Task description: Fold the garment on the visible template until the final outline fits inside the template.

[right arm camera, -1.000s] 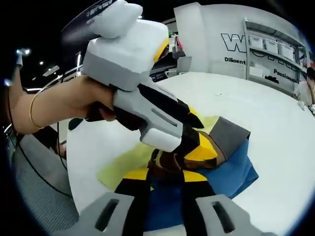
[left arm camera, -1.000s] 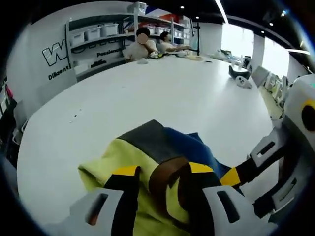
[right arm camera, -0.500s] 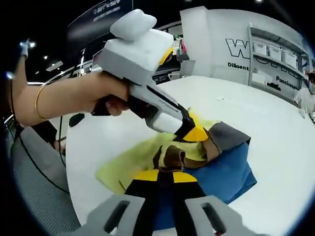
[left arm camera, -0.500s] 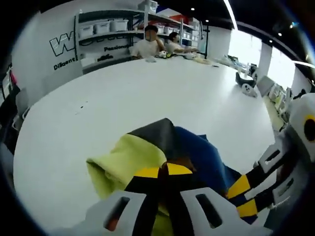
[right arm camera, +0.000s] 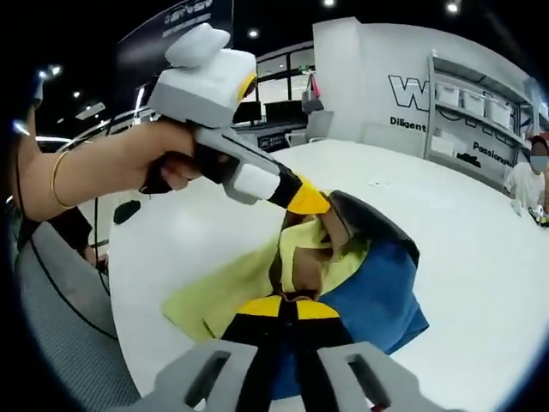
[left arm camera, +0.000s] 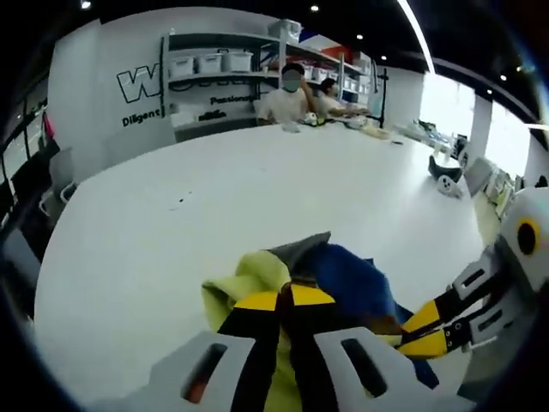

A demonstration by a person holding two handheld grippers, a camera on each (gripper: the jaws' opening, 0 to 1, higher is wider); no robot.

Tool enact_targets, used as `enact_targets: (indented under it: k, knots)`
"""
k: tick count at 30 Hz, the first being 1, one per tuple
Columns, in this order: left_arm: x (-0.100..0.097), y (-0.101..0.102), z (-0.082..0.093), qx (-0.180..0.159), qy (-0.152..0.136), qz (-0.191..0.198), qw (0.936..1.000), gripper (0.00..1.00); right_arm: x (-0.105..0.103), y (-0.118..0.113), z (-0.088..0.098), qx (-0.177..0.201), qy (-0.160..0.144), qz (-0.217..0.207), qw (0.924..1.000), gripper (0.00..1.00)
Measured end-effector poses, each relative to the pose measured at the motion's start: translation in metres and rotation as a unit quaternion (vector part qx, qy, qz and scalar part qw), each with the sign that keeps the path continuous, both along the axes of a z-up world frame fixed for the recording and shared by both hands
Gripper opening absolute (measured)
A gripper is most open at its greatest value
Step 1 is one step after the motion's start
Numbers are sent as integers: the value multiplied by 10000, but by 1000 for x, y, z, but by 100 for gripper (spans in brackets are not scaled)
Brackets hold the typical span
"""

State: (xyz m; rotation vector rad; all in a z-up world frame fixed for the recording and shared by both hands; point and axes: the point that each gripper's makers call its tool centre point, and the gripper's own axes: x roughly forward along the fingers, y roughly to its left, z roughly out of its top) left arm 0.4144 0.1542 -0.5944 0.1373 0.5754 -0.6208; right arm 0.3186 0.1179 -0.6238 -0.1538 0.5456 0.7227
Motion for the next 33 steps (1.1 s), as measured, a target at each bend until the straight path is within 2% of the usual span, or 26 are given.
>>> enact_targets:
  k: [4, 8, 9, 17, 26, 30, 33]
  knots:
    - [-2, 7, 12, -139, -105, 173, 9997, 2, 6, -7, 9, 2, -116, -215, 9997, 0]
    - [-7, 10, 18, -178, -140, 254, 9994, 2, 10, -14, 17, 161, -144, -466, 9987, 0]
    - [-12, 14, 24, -246, -169, 343, 9990, 2, 16, -21, 29, 302, -277, -710, 9966, 0]
    - [-24, 23, 45, -476, -259, 544, 9970, 2, 22, -26, 56, 173, -687, -831, 9940, 0]
    - [-38, 25, 53, -456, -330, 518, 9971, 2, 27, -27, 73, 137, -906, -907, 9917, 0]
    - [-43, 26, 57, -519, -356, 564, 9964, 2, 29, -27, 78, 58, -997, -892, 9910, 0]
    - [-49, 24, 61, -688, -374, 675, 9946, 2, 31, -30, 80, -145, -1052, -927, 9900, 0]
